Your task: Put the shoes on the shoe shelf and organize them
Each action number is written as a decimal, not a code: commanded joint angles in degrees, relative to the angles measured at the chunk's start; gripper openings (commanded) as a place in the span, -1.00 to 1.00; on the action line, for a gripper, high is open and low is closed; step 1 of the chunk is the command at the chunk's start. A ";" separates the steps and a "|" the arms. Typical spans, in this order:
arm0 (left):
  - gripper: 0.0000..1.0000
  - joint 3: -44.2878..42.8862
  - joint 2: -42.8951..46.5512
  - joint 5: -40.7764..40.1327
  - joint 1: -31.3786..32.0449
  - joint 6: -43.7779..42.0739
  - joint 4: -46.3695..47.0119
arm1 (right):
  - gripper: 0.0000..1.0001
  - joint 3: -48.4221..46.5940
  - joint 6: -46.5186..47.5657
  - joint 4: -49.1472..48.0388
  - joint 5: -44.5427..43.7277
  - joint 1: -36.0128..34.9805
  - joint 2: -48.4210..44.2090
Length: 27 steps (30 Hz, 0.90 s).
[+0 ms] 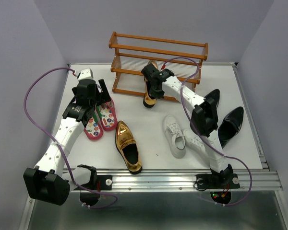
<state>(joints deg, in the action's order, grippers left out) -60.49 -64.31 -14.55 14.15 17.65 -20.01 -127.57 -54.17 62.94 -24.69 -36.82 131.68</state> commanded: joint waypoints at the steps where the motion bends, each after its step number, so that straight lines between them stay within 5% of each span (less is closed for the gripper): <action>1: 0.98 0.72 2.09 -1.27 0.17 -1.04 0.76 | -0.99 -4.00 -2.69 -5.02 -5.63 -0.27 -0.19; 12: 0.98 1.07 2.00 -1.01 0.26 -1.04 0.32 | -0.99 -4.71 -3.49 -7.30 -7.74 -0.27 1.39; 15: 0.98 1.25 2.18 -1.45 0.26 -1.39 0.15 | -0.77 -4.62 -2.35 -7.91 -7.22 -0.27 1.56; 22: 0.98 1.87 2.26 -1.45 0.26 -1.57 0.23 | 0.21 -0.59 1.26 -13.79 -2.13 -0.27 -0.97; 27: 0.98 2.39 1.91 -1.10 0.26 -1.57 0.67 | 0.26 5.92 3.72 -18.46 -0.36 -0.27 -5.72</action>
<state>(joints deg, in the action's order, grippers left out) -59.07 -63.77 -15.05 14.15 16.93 -20.43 -124.36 -52.82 50.17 -26.52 -36.77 131.72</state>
